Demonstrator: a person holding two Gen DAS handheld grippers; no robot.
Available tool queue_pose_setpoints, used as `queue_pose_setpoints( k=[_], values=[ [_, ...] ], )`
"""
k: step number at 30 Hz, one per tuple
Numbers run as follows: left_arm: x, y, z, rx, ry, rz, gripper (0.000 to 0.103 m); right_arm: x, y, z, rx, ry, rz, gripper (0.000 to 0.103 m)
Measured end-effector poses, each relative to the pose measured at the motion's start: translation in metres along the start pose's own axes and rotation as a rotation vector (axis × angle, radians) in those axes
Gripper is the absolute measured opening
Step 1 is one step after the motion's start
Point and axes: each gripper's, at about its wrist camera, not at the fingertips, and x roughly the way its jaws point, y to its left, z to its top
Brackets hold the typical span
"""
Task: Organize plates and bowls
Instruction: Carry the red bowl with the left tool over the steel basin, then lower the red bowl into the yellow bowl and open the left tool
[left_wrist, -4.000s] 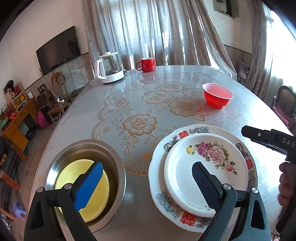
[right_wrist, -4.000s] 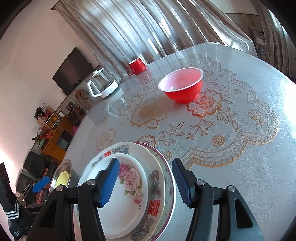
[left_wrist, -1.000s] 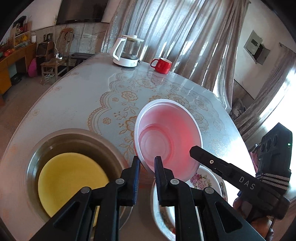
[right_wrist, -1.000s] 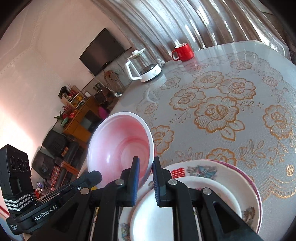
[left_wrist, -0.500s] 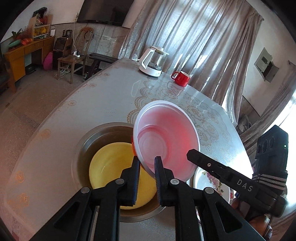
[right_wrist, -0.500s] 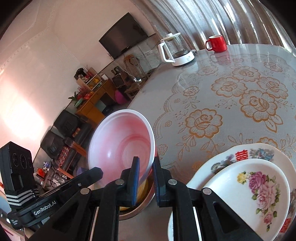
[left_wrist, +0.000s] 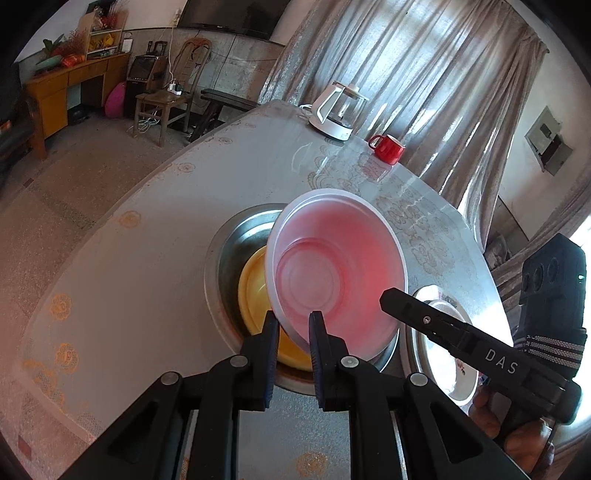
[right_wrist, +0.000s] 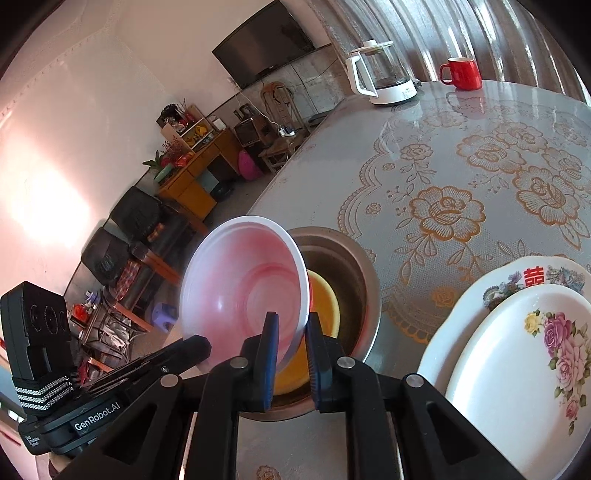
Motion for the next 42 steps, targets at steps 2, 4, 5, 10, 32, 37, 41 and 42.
queue_pose_setpoints(
  k=[2,4,5,10,32,37,41,42],
  values=[
    [0.002,0.002,-0.002,-0.005,0.007,0.002,0.015,0.002,0.002,-0.004,-0.009,0.011,-0.006,0.015],
    [0.004,0.003,-0.004,-0.004,0.010,0.007,0.015,0.005,0.003,-0.007,-0.014,0.018,-0.011,0.015],
    [0.004,0.003,-0.004,-0.001,0.009,0.011,0.015,0.005,0.004,-0.008,-0.018,0.019,-0.016,0.015],
    [0.008,0.005,-0.005,0.007,0.016,0.007,0.015,0.005,0.009,-0.012,-0.039,0.025,-0.027,0.023],
    [0.015,-0.003,-0.005,0.094,-0.021,0.081,0.021,0.008,0.012,-0.021,-0.105,0.014,-0.134,0.021],
    [0.021,-0.006,-0.004,0.119,-0.003,0.080,0.022,0.006,0.013,-0.022,-0.118,0.008,-0.146,0.021],
    [0.014,-0.005,-0.001,0.112,-0.023,0.065,0.039,0.003,0.013,-0.022,-0.119,0.002,-0.146,0.021],
    [0.012,-0.005,0.000,0.109,-0.028,0.063,0.044,0.003,0.013,-0.022,-0.120,0.002,-0.146,0.021]
  ],
)
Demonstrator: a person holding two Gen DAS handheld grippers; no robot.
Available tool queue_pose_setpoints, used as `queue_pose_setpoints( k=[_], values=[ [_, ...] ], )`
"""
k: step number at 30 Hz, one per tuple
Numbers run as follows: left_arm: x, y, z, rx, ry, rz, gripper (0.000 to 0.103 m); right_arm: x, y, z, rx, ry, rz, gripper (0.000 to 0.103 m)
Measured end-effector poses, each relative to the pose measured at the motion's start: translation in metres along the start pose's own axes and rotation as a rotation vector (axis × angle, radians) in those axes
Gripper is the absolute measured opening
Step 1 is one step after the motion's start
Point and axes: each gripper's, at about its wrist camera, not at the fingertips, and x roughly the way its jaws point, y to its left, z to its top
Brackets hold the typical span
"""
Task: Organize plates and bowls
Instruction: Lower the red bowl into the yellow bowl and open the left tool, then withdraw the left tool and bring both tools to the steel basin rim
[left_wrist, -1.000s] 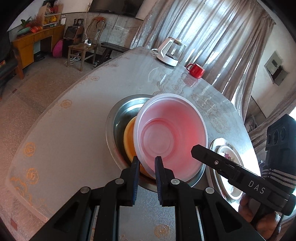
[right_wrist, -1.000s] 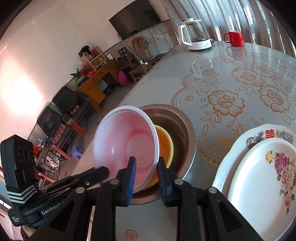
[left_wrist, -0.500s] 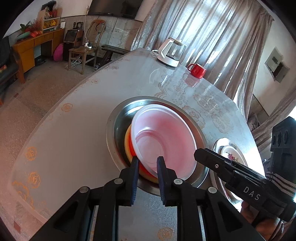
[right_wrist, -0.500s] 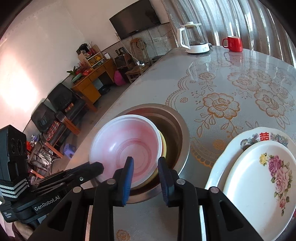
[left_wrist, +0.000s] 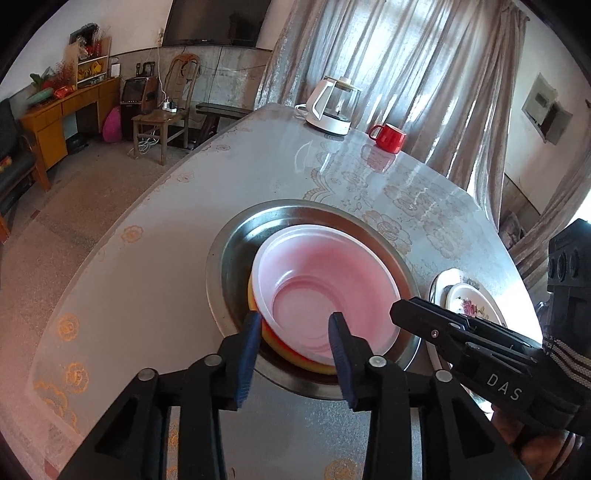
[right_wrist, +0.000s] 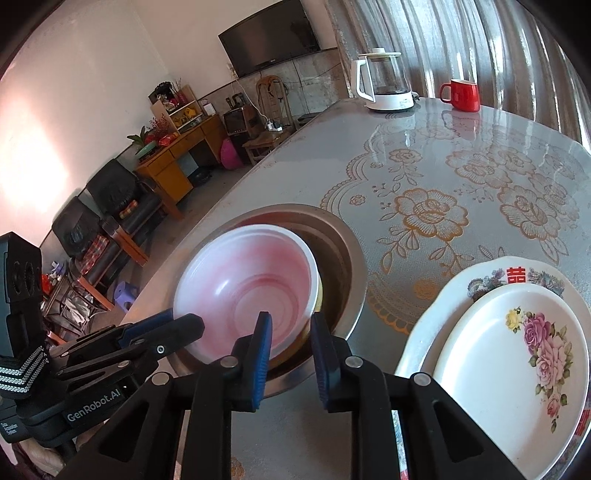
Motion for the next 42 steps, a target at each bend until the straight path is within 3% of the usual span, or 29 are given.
queue_pose_setpoints(
  k=[3,15,29,34,36,42],
  values=[
    [-0.006,0.000,0.000,0.003,-0.022,0.026,0.050,0.000,-0.001,0.000,0.009,0.002,0.006,0.023],
    [-0.004,0.013,-0.012,0.012,-0.055,0.132,0.048,0.000,0.007,-0.004,-0.036,-0.016,-0.017,0.023],
    [0.001,0.017,-0.006,-0.008,-0.068,0.150,0.046,0.011,0.010,-0.001,-0.041,-0.008,-0.042,0.022],
    [-0.005,0.025,-0.007,-0.039,-0.091,0.163,0.053,0.010,0.009,0.001,-0.031,-0.013,-0.041,0.026],
    [-0.007,0.028,-0.008,-0.050,-0.098,0.166,0.062,0.008,0.009,0.001,-0.027,-0.017,-0.039,0.029],
    [-0.011,0.037,-0.008,-0.079,-0.107,0.176,0.063,0.000,0.007,0.002,0.001,-0.033,-0.007,0.034]
  ],
)
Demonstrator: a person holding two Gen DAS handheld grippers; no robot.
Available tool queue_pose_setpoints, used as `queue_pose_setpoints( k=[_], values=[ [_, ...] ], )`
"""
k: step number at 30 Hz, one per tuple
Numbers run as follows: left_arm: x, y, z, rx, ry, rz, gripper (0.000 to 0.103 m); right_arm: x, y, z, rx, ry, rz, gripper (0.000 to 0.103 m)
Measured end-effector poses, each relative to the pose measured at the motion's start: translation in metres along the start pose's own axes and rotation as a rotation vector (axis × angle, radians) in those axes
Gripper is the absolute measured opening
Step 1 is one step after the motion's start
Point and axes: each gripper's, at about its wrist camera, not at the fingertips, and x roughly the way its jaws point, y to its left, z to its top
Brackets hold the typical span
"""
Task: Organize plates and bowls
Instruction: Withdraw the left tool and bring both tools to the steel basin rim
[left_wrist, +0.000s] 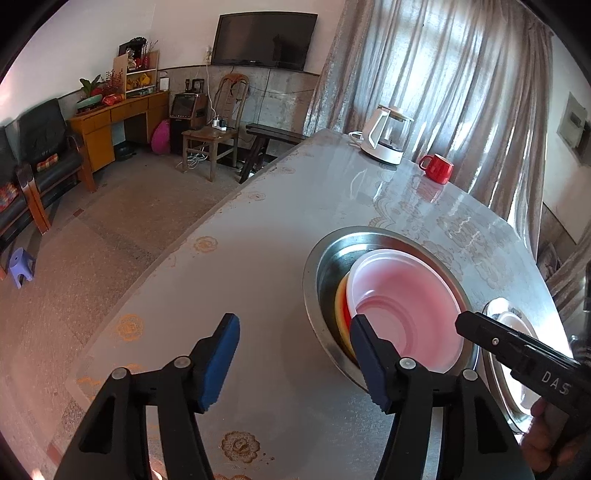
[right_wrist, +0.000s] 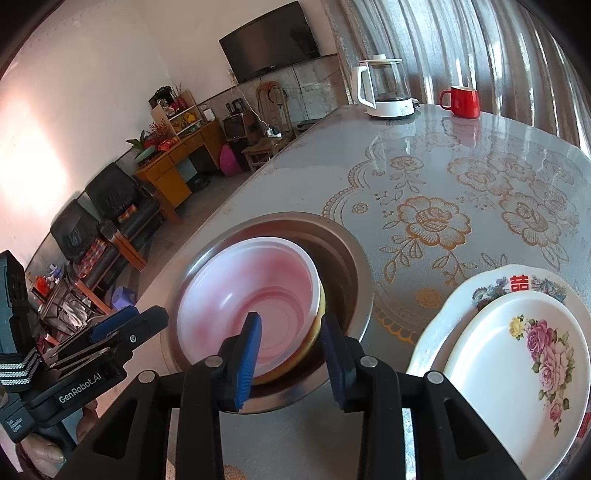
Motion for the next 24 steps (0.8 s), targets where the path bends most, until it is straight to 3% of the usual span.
queue_pose_setpoints(
  k=[8,19,22,24],
  values=[
    [0.003,0.015,0.000,-0.051,0.018,-0.008,0.063,-0.016,-0.020,0.006,0.088,-0.046,0.024,0.040],
    [0.015,0.026,0.005,-0.114,0.058,-0.060,0.063,-0.001,-0.042,0.018,0.177,-0.009,0.058,0.040],
    [0.017,0.025,0.007,-0.122,0.060,-0.083,0.060,0.004,-0.043,0.019,0.187,0.001,0.071,0.043],
    [0.019,0.026,0.009,-0.136,0.063,-0.117,0.052,0.006,-0.044,0.019,0.193,0.005,0.074,0.043]
  ],
)
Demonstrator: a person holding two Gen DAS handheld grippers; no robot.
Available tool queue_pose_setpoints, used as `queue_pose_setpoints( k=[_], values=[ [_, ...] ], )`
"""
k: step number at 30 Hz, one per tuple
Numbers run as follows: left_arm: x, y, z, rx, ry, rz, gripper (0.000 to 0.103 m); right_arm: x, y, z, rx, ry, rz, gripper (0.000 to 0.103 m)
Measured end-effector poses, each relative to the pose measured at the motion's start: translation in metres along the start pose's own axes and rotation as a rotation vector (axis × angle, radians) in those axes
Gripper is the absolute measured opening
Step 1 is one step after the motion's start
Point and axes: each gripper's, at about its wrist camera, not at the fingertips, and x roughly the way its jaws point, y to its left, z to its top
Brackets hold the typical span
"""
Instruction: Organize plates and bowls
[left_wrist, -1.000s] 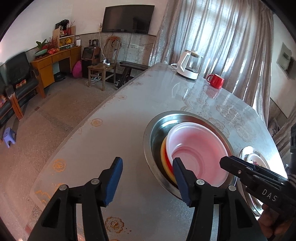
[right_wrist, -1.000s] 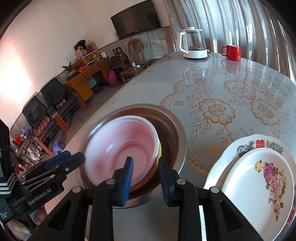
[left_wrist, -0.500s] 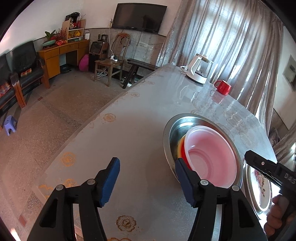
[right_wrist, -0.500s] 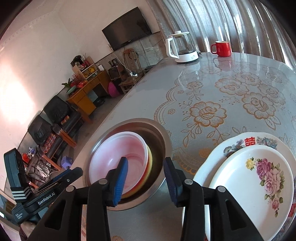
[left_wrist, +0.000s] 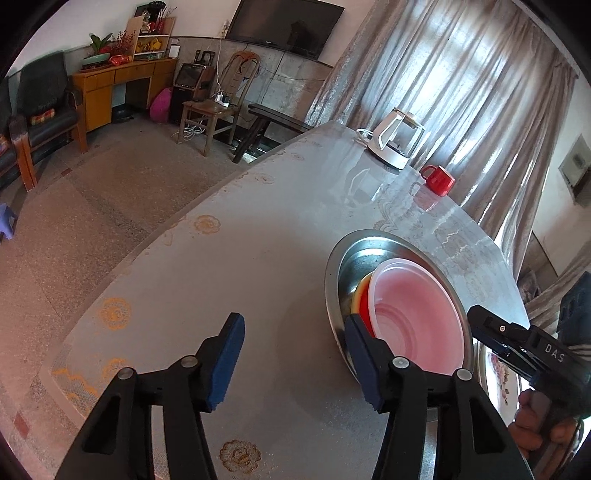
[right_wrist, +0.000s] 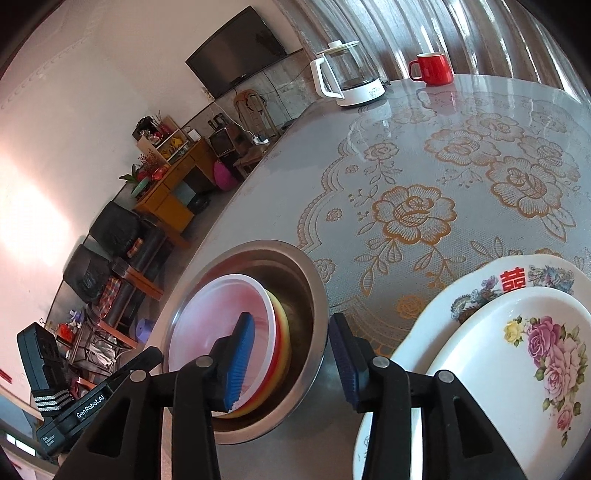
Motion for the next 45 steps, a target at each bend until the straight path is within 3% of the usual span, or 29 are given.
queue_pose_setpoints(
  k=[6,16,22,33,45],
  values=[
    [0.010,-0.001,0.006,-0.022,0.022,-0.057,0.041,0.005,0.000,-0.001,0.010,0.014,0.006,0.044],
    [0.028,-0.003,0.006,-0.057,0.051,-0.140,0.040,0.019,-0.002,-0.001,0.016,0.047,0.018,0.044],
    [0.025,-0.006,0.002,-0.042,0.041,-0.139,0.036,0.027,0.001,-0.004,0.013,0.066,0.025,0.044],
    [0.018,-0.024,-0.004,0.094,-0.010,-0.042,0.035,0.027,0.002,-0.005,-0.005,0.065,0.011,0.044],
    [0.023,-0.027,-0.011,0.109,0.009,-0.050,0.033,0.027,0.004,-0.007,-0.006,0.065,0.004,0.044]
  ],
)
